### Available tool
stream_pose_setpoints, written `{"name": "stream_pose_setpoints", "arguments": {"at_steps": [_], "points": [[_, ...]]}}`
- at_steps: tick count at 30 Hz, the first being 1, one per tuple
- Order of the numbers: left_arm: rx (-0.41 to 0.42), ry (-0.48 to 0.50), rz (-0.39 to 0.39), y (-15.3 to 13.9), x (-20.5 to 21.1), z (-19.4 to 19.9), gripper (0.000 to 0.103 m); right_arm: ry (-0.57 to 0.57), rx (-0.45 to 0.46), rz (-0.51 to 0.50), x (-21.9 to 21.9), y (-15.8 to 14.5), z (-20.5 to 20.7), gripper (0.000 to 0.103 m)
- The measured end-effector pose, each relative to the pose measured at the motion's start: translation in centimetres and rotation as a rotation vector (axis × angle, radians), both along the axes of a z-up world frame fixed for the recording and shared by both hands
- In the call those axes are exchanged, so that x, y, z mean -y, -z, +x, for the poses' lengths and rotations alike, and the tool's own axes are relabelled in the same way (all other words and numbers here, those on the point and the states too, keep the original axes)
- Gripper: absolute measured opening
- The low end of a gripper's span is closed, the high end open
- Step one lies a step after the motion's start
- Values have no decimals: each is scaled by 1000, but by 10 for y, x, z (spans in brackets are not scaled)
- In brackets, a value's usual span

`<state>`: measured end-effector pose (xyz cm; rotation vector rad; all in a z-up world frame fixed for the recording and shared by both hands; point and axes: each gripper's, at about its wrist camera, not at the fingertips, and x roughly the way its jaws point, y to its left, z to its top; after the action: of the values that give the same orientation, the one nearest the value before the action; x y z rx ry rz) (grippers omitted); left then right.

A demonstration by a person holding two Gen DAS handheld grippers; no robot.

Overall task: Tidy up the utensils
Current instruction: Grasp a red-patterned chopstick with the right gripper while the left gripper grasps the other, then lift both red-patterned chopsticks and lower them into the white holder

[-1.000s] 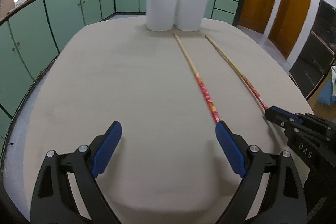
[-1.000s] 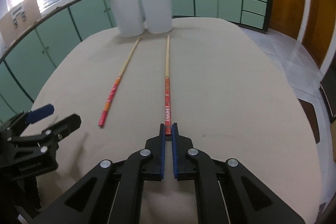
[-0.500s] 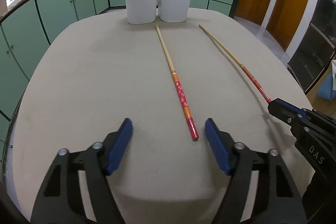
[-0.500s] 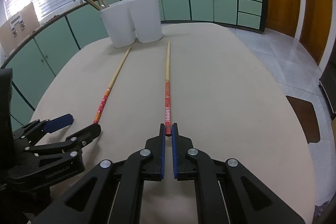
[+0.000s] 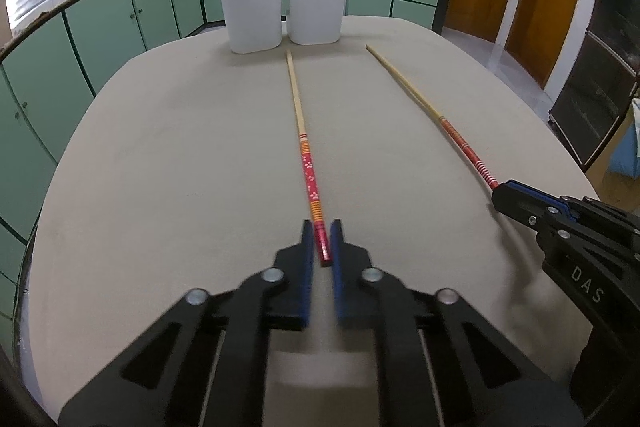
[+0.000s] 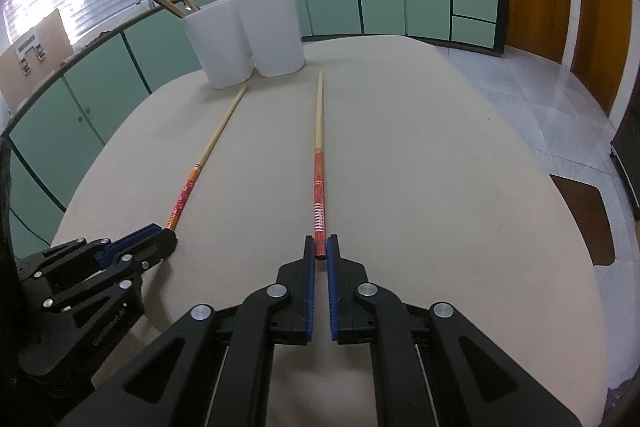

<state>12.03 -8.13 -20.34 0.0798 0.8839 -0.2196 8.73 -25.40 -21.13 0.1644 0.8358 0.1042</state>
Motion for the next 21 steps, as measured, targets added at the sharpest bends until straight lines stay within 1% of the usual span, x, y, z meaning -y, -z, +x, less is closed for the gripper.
{"name": "stream_pose_setpoints", "arguments": {"at_steps": [4,10,13,18,21], "points": [[2,-7,-5,-1,-2,0,5,-2,5,-9,-1,-1,0,6],[3,-22,-37,-6,-7,-2,5,-5,27,-24,-3,-8,-3,6],[22,-23,-40,-15,-11,-5,5,-6,47,-29,-3,-16,-4,6],[74,-21,-49,-40,-19,-13,5,-8,88,-34,-2,-33,-6,6],[121,-21,-46,-56,-25,-17,5,-11,117,-33,0,-46,-6,6]]}}
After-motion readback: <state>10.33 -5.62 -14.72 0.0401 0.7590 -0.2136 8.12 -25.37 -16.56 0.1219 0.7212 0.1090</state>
